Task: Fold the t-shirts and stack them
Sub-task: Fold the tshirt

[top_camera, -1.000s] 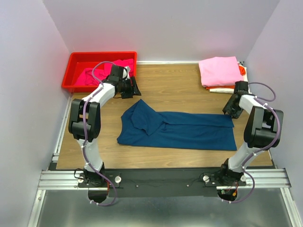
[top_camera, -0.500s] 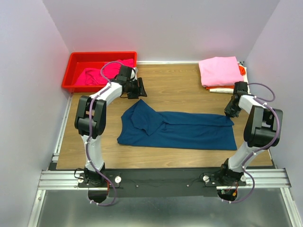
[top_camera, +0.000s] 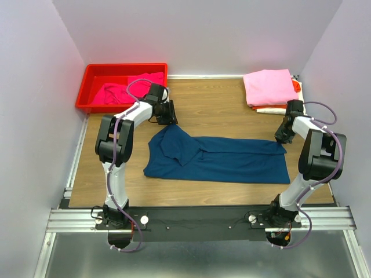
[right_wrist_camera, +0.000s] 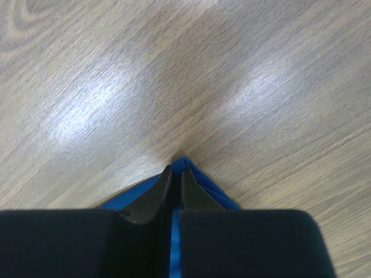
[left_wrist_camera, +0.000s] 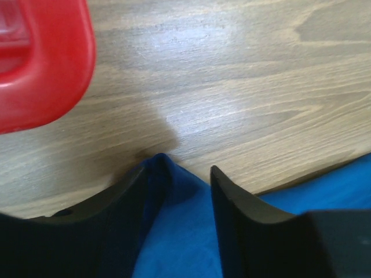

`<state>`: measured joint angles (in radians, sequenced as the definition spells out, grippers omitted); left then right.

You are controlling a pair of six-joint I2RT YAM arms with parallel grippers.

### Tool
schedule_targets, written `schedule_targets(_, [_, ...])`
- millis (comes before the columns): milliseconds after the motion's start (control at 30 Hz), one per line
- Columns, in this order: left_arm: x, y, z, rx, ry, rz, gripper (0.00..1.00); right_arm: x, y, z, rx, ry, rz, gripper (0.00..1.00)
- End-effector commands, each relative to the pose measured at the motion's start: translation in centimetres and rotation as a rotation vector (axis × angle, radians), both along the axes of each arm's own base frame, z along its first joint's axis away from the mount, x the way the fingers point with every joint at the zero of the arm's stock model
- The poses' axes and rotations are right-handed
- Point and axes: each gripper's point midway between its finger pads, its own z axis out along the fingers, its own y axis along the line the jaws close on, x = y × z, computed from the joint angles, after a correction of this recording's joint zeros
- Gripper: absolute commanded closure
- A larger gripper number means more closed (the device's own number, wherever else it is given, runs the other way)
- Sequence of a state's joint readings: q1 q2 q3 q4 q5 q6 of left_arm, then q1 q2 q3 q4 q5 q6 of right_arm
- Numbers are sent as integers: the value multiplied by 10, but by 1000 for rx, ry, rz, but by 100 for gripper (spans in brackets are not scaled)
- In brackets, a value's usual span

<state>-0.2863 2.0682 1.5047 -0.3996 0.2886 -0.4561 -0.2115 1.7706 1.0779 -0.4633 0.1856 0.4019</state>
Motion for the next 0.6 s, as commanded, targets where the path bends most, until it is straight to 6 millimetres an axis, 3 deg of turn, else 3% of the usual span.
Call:
schedule_targets(0, [-5, -3, -10, 8, 24, -30, 65, -13, -5, -18, -6, 55, -36, 90])
schedule_targets(67, [-6, -4, -11, -3, 25, -32, 77, -12, -6, -19, -7, 57, -46, 94])
schedule_targets(100, [-4, -6, -8, -13, 14, -35, 90, -11, -7, -19, -9, 55, -49, 99])
schedule_targets(200, [8, -10, 3, -28, -25, -27, 100, -6, -9, -19, -6, 49, -71, 100])
schedule_targets(267, [16, -12, 11, -37, -50, -23, 100, -4, -12, -19, -8, 45, -89, 100])
schedule_targets(333, [36, -19, 31, -59, -106, -23, 100, 1, -15, -16, -12, 34, -112, 100])
schedule_targets(567, [70, -41, 55, -145, -187, -68, 100, 10, -36, -10, -49, 16, -181, 100])
